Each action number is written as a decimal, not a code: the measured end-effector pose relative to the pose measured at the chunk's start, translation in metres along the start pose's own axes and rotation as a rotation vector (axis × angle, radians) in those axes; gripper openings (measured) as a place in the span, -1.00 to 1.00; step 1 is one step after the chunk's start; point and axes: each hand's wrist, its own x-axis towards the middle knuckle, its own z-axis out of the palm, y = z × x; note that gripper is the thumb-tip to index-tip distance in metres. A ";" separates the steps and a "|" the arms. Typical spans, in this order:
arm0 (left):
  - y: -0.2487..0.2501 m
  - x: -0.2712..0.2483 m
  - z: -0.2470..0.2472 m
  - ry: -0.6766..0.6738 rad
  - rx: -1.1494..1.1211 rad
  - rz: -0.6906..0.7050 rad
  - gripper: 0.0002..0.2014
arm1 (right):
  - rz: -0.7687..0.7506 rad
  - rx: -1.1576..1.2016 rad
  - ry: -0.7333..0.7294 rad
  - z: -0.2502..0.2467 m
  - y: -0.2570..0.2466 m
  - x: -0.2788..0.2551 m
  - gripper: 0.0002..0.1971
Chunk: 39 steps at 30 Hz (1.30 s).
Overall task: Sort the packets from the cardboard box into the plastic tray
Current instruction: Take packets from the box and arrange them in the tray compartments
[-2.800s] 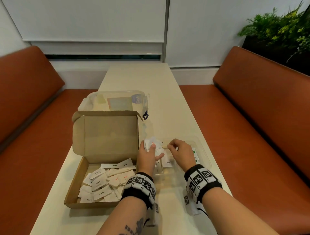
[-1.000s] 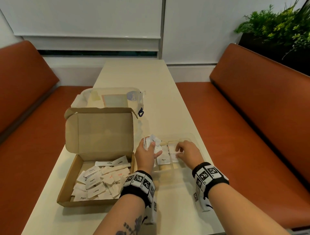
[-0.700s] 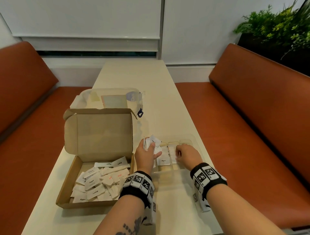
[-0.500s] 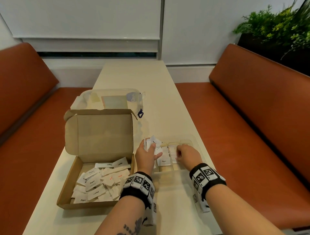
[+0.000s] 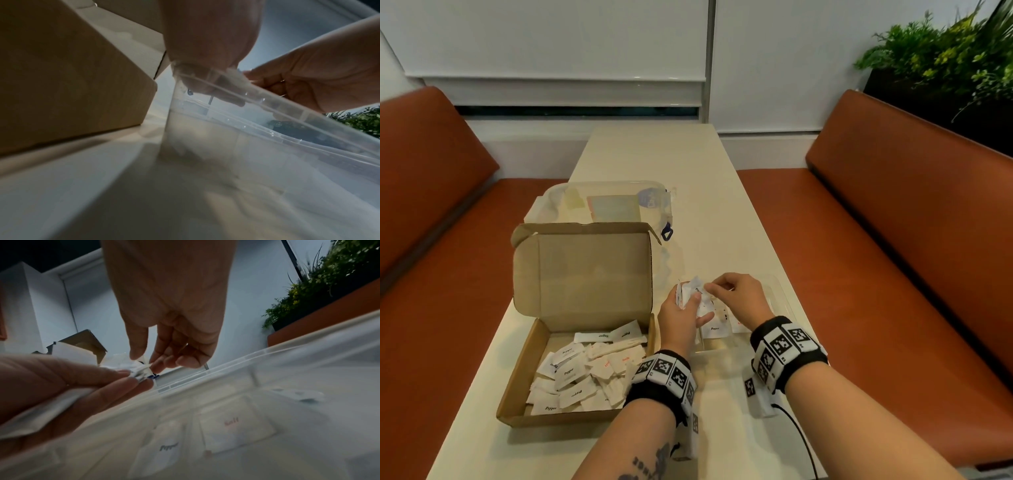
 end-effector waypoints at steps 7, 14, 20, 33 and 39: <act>-0.005 0.005 -0.001 0.027 -0.014 0.042 -0.76 | 0.073 0.076 0.107 -0.002 0.004 0.001 -0.94; -0.008 0.010 0.001 0.113 -0.085 0.064 -0.59 | 0.085 -0.256 -0.149 -0.008 0.015 -0.006 -0.92; -0.013 0.013 0.001 0.098 -0.068 0.072 -0.52 | 0.010 -0.530 -0.290 0.002 0.011 -0.009 -0.83; -0.019 0.019 0.003 0.131 -0.007 0.071 -0.55 | -0.187 -0.719 -0.216 0.017 0.023 -0.017 -0.86; -0.019 0.017 0.002 0.123 0.014 0.087 -0.55 | -0.183 -0.736 -0.215 0.020 0.023 -0.015 -0.87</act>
